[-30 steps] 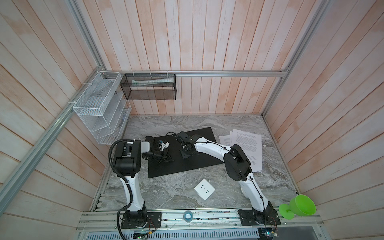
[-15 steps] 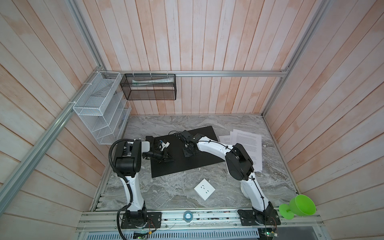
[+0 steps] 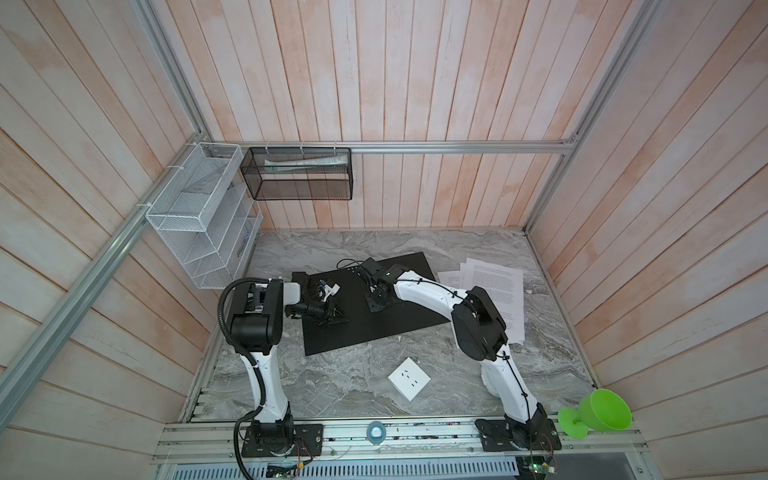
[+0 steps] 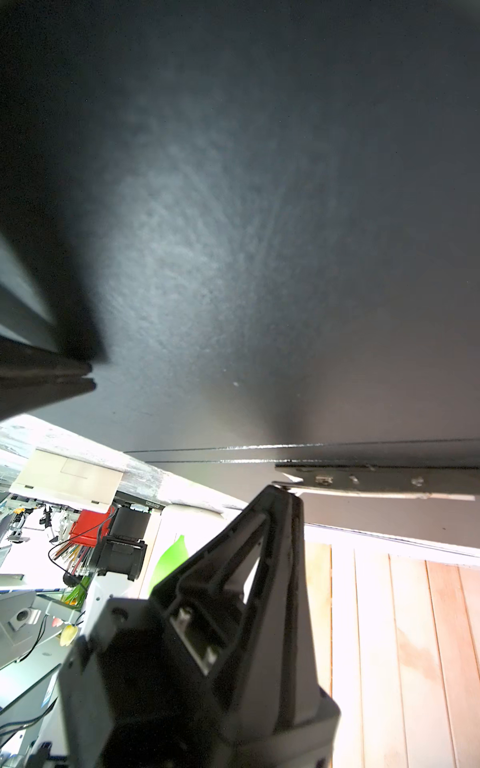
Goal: Put the files into the folder
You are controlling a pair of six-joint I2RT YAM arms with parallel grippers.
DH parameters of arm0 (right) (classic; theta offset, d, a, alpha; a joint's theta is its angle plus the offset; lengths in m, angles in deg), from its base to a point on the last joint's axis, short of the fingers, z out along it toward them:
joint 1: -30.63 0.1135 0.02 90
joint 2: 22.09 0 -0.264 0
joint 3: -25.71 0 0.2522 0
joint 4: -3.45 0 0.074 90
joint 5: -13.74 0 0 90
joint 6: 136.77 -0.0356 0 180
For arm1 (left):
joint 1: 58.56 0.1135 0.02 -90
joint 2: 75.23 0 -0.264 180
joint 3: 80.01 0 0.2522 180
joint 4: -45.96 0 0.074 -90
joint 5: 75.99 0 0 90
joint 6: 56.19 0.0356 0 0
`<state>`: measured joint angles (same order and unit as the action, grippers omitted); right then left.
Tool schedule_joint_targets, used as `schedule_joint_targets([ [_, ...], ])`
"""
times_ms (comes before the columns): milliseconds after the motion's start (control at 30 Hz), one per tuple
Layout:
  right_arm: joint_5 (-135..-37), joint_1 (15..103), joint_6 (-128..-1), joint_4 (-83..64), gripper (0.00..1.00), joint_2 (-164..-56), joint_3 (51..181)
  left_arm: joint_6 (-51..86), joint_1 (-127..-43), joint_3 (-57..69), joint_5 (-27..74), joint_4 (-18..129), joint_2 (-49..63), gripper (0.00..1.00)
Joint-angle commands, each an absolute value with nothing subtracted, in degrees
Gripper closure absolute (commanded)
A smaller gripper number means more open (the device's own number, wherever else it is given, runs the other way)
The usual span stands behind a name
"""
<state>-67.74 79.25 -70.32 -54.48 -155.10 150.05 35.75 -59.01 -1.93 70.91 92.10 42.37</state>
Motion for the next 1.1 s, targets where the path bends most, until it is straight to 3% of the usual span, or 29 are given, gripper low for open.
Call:
schedule_joint_targets([
  [0, -64.2, 78.1, -69.3, -60.4, 0.89, -157.6, 151.1, 36.9, -59.1, -1.5, 66.9, 93.0, 44.4, 1.00],
  [600, -66.5, 78.7, -68.0, -58.0, 0.85, -154.3, 150.7, 36.9, -59.2, -1.3, 66.7, 93.5, 44.4, 1.00],
  [1067, -68.4, 78.7, -67.6, -58.1, 0.88, -155.6, 152.2, 37.6, -59.2, -0.8, 66.0, 94.8, 44.2, 1.00],
])
